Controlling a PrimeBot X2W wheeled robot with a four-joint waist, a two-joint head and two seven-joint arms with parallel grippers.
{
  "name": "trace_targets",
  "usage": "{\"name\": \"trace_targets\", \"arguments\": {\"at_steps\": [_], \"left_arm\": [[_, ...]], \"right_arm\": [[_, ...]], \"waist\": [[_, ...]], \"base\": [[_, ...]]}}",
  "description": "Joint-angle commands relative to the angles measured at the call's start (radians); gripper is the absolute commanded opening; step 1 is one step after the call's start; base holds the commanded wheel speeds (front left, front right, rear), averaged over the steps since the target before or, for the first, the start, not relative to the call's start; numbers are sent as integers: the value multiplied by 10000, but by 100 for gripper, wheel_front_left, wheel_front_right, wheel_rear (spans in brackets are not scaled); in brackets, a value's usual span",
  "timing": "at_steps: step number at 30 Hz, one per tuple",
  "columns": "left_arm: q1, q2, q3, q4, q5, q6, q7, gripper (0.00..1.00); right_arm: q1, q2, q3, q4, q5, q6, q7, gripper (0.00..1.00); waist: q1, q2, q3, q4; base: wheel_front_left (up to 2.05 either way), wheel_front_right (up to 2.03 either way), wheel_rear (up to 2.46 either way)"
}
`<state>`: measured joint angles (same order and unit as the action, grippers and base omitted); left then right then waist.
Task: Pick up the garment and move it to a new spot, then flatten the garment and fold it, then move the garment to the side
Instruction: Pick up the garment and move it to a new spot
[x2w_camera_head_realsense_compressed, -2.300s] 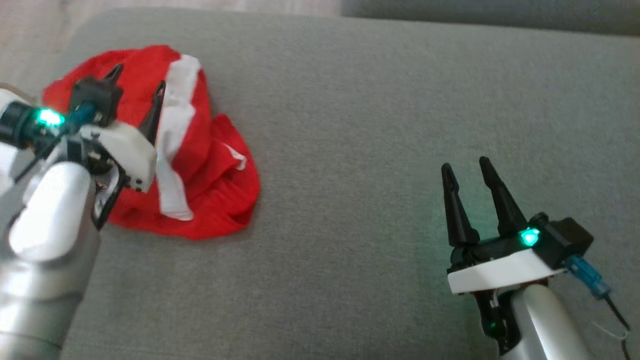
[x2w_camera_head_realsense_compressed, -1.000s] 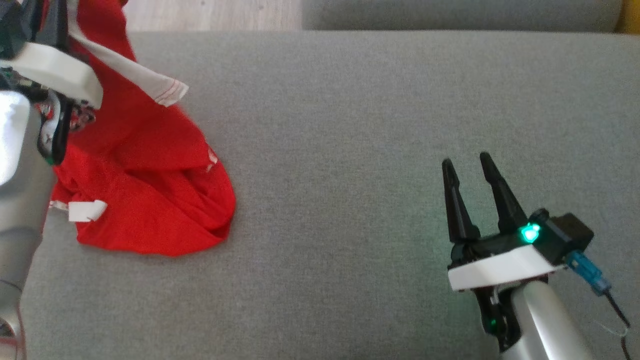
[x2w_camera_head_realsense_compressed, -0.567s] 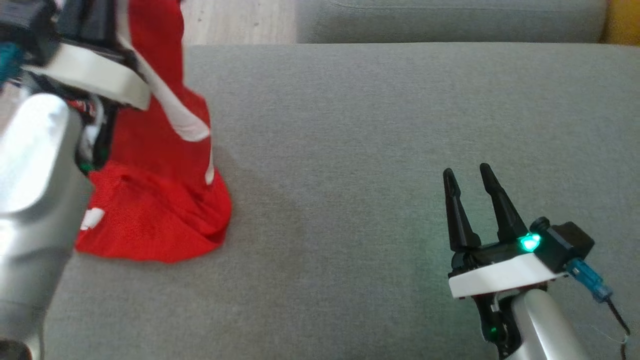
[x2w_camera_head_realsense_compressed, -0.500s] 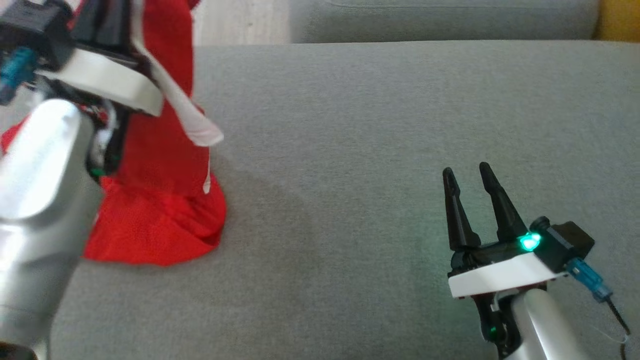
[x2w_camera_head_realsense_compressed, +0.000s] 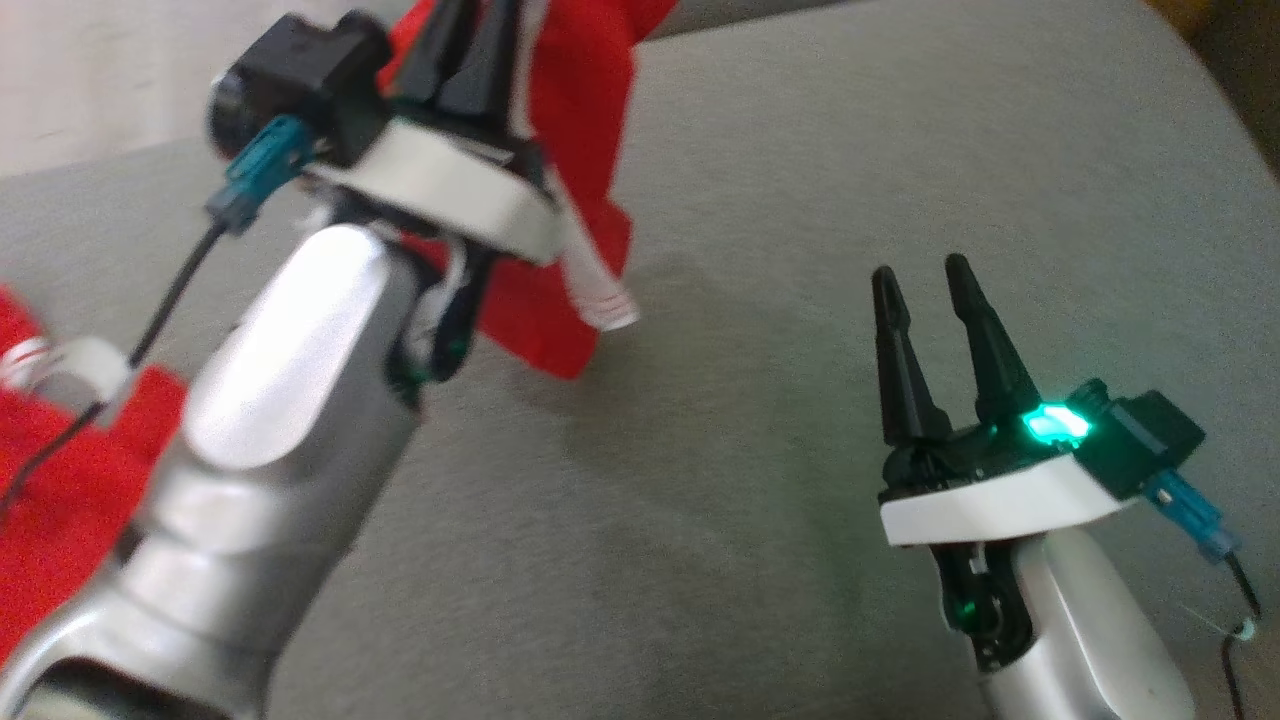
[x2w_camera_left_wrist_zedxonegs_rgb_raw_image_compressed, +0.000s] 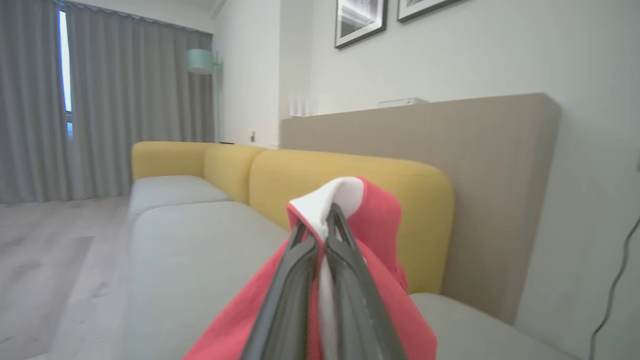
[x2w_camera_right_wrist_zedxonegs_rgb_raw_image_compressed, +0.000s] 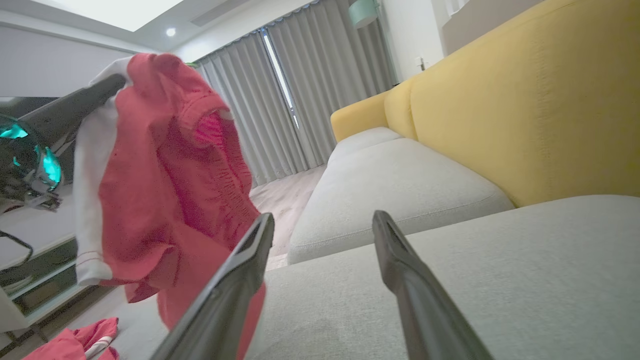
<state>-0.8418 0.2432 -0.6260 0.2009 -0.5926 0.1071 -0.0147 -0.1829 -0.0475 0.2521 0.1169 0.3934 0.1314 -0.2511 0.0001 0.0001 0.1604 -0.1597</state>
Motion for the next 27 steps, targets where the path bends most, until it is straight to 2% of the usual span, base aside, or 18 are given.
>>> {"name": "trace_targets", "arguments": {"at_steps": [1,5,8,11,16,17,18,19,23,27], "left_arm": [[-869,-115,325,-313,-100,115,-134,0],[-1316,-873,477,73,-203,350,-643,0],[-1381,-1193,757,485,-349,507,-1220,0],[-1076,-1316,1039,989,-720,414,-1669,0],[11,-1156,1214,2082,-1166,9,-2021,0],[272,-1085,1155,2357,-1193,-71,-2024,21],[508,-987,1118,2628,-1164,-79,-2052,74],[727,-887,1065,2908,-1078,-29,-2086,100],[1359,-520,1097,3627,-674,165,-2346,100],[1844,-385,1435,3522,-334,179,-2457,100]], "right_arm": [[-443,-27,344,-429,147,-7,-107,100],[-595,-27,420,-703,454,-7,-107,100],[-565,-27,333,-859,542,-7,-107,100],[-498,-27,190,-942,512,-7,-107,100],[-442,-27,-113,-979,358,-7,-107,100],[-439,-27,-160,-969,308,-7,-107,100],[-439,-27,-193,-954,256,-7,-107,100],[-427,-27,-253,-943,192,-7,-107,100],[-405,-27,-377,-834,-59,-7,-107,100],[-288,-27,-526,-688,-393,-7,-107,100]], "waist": [[-1,-1,406,-1313],[-1,-1,610,-2125],[-1,-1,664,-2292],[-1,-1,668,-2190],[-1,-1,683,-1611],[-1,-1,692,-1454],[-1,-1,694,-1306],[-1,-1,693,-1117],[-1,-1,636,-486],[-1,-1,428,183]], "base": [[0,0,0],[0,0,0],[0,0,0],[0,0,0],[0,0,0],[0,0,0],[0,0,0],[0,0,0],[0,0,0],[0,0,0]]}}
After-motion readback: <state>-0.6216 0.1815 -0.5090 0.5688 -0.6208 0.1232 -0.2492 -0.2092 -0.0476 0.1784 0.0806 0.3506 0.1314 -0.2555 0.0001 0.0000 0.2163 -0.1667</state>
